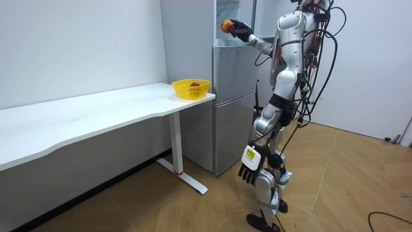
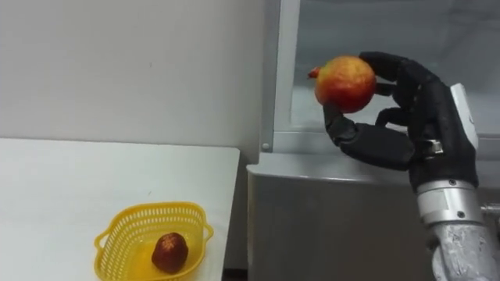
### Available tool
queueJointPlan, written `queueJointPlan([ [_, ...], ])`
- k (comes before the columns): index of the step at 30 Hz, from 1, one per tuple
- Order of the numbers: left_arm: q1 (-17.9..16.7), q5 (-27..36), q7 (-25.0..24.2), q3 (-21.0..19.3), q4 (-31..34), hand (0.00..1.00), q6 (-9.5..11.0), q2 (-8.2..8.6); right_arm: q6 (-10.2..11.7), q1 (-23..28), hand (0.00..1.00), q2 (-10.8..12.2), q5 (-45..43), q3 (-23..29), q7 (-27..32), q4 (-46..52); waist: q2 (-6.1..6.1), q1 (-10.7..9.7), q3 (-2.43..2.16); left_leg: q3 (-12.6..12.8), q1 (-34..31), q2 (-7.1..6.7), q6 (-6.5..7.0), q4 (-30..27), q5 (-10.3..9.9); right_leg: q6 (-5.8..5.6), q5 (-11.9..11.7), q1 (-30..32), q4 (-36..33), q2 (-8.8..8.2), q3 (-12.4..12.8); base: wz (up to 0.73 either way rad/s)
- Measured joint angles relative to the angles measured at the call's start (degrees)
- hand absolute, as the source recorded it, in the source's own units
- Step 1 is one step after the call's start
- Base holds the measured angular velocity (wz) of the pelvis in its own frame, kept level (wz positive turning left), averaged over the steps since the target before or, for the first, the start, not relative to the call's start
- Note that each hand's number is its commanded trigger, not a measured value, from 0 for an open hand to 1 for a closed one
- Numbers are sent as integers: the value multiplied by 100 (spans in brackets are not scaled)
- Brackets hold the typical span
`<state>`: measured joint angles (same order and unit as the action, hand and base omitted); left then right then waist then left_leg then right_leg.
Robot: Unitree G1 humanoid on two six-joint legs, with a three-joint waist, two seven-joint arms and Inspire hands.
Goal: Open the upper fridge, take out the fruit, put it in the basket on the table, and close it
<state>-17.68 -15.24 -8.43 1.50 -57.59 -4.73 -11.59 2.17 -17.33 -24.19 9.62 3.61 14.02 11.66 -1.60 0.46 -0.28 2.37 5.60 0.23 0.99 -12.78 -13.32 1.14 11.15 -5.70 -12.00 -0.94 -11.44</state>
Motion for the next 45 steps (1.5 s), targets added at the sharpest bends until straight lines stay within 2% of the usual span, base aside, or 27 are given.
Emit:
queueJointPlan([
  [1,12,1,1,9,-4,0,19,-2,17,0,100,34,-128,-1,28,66,4,3,3,11,2,-2,0,0,0,0,0,0,3,7,20,-8],
  [3,41,6,14,153,-58,0,63,-8,239,1,100,235,-574,-47,90,229,20,22,20,68,4,2,-1,9,-1,4,-2,-13,2,16,44,-10],
  [6,99,7,10,324,-105,0,132,0,414,2,100,277,-907,-97,167,282,21,58,23,76,-3,2,-1,24,-1,3,-2,43,6,16,46,-3],
  [13,289,3,-11,416,-335,0,237,18,429,1,100,279,-1251,-438,161,387,3,189,26,76,-26,3,-1,51,0,4,-2,77,8,14,30,-1],
  [16,364,3,-6,431,-446,0,265,6,441,2,100,280,-1427,-709,14,520,-48,207,57,77,-31,6,0,44,1,4,-2,78,9,14,23,0],
  [18,405,3,-2,434,-448,0,281,-20,441,2,100,280,-1526,-818,-120,544,-112,296,81,78,-35,12,-1,48,1,4,-2,81,18,12,19,0],
  [24,513,-2,-32,434,-656,0,361,-68,443,0,100,350,-2203,-1268,-501,544,-192,547,55,66,-50,18,0,52,1,2,-3,78,21,3,-18,2],
  [29,567,-2,-127,451,-656,0,361,-94,445,0,100,357,-2295,-1553,-725,544,-285,703,67,-30,-140,-1,-1,36,0,2,-3,86,13,-2,-120,11],
  [31,575,-3,-130,528,-655,0,352,-99,445,0,100,363,-2294,-1607,-764,536,-294,776,89,-106,-175,0,-1,4,-1,2,-3,82,10,-9,-167,16],
  [35,607,-5,-250,545,-646,0,336,-72,461,-47,100,544,-2626,-1631,-807,315,-339,957,101,-162,-200,11,-1,8,-1,3,-3,86,9,-20,-208,5],
  [37,628,-6,-267,545,-647,0,323,-69,440,-210,100,592,-2844,-1751,-809,-15,-341,979,104,-173,-213,11,-1,14,-1,3,-3,91,7,-27,-219,2],
  [42,737,-7,-310,545,-652,0,238,-124,389,-234,100,598,-3095,-1841,-860,-405,-466,1116,87,-297,-322,-10,1,-4,3,2,-3,145,4,-45,-303,11],
  [44,740,-25,-329,544,-651,0,229,-133,369,-255,100,598,-3129,-1850,-889,-497,-510,1155,95,-320,-349,-16,-1,-41,7,2,-3,165,6,-52,-318,6],
  [45,740,-62,-342,543,-650,0,225,-133,369,-320,100,598,-3132,-1874,-900,-667,-537,1184,118,-332,-356,-16,0,-68,7,2,-2,164,5,-58,-333,5],
])
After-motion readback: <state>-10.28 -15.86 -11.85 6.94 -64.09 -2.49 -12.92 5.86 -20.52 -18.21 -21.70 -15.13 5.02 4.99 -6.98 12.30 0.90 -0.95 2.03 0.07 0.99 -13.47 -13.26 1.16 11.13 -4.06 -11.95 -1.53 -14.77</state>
